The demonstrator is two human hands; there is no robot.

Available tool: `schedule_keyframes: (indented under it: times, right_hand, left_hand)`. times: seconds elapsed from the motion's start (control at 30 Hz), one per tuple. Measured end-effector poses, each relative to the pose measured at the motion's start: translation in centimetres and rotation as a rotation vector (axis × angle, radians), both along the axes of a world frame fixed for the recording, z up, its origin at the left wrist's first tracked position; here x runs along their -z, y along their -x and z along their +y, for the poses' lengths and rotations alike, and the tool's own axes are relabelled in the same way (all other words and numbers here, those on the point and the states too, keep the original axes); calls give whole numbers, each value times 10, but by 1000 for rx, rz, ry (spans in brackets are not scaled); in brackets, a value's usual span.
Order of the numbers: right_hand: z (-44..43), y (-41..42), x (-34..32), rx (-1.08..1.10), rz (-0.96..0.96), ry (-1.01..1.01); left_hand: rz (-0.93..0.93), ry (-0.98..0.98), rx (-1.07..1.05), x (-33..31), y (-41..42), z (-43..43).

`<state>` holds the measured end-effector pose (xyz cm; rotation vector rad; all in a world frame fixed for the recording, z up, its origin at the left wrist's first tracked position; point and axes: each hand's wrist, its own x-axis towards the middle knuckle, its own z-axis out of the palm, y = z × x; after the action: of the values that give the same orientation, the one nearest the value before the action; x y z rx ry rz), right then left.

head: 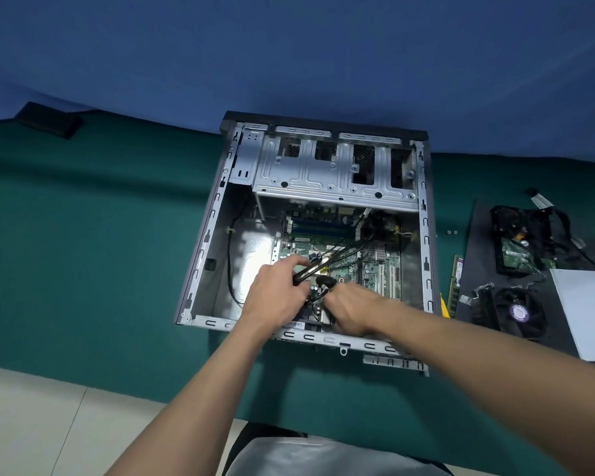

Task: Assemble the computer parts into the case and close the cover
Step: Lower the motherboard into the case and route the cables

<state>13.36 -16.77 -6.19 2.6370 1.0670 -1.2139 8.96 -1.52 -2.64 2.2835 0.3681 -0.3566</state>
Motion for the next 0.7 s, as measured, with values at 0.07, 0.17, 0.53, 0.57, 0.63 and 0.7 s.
schedule_keyframes:
  times: [0.07,0.17,0.53,0.57,0.63,0.7]
  right_hand:
    - [-3,-1,-2,24,36,-6]
    - [0,4,-4,16,77,-7]
    - [-4,1,-6,77,226,-39]
    - [-3,3,-4,103,248,-45]
    - [-4,8,0,157,270,-69]
    - [-7,9,0,189,348,-64]
  left_hand:
    - [2,4,12,0,1,-1]
    - [-2,8,10,1,1,-1]
    - [0,32,23,2,1,-1]
    - [2,20,22,3,2,-1]
    - [2,-9,13,4,2,-1]
    - [3,-27,4,4,2,-2]
